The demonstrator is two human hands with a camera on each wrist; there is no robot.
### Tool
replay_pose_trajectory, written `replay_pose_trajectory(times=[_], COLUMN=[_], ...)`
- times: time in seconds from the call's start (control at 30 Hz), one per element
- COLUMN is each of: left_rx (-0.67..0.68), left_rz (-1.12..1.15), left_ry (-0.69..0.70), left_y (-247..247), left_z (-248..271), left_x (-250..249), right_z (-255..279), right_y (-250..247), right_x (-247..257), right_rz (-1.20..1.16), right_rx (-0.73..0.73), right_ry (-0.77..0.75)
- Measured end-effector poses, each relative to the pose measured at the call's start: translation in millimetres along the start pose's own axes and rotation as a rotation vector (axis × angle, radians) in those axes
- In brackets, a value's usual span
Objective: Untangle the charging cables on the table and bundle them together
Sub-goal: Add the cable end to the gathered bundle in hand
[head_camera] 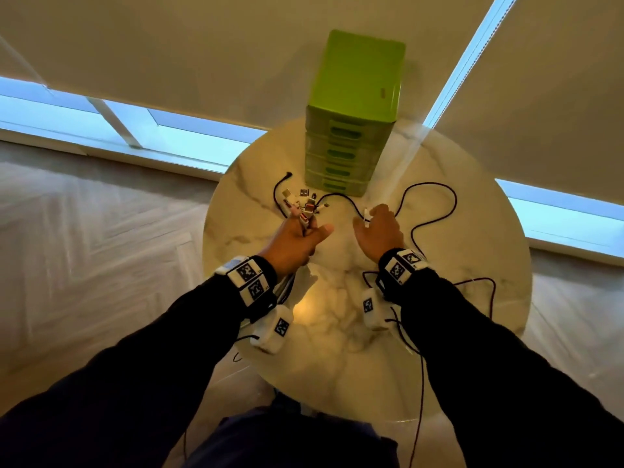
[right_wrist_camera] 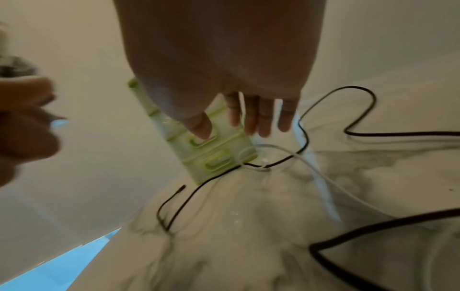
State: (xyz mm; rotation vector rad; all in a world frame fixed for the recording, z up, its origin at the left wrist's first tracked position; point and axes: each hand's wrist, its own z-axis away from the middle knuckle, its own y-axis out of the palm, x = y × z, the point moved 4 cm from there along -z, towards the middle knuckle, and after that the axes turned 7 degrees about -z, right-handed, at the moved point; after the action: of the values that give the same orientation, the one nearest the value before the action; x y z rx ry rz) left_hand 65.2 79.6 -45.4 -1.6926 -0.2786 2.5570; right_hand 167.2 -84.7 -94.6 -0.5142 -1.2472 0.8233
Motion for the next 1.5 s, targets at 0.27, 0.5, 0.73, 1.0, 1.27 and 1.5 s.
replay_pose_trajectory(times=[0.27,0.5,0.73,1.0,1.27,1.5], left_rx=[-0.011,-0.055,-0.076,-0.081,-0.205,-0.231], left_rz=[0.072,0.219,0.243,0.219,0.003,0.403], left_ry=[-0.09,-0.05,0.19,0.334,0.39,0.38], left_y=[8.1,-2.1,-5.8,5.2,-1.0,-21.3], left_z=[-7.0,-13.2,-3.3,18.0,19.1,19.1], left_x=[16.3,-11.1,-93.4,-155.0,-156.8,-173.0], right_z=[-21.0,41.2,79.5,103.1,109.8,85.2], right_y=[39.4,-7.5,-77.8,-115.1,-113.4,-70.4], right_x=[-24.2,16.0,79.3,116.6,89.9,6.2], right_rz=[0.108,-0.409,-0.435,-0.354,-0.34,-0.226], right_rx=[0.524,0.413,0.337,0.261,0.303,0.331], right_ry=[0.056,-0.268,-0.502,-0.684,-0.58,-0.401])
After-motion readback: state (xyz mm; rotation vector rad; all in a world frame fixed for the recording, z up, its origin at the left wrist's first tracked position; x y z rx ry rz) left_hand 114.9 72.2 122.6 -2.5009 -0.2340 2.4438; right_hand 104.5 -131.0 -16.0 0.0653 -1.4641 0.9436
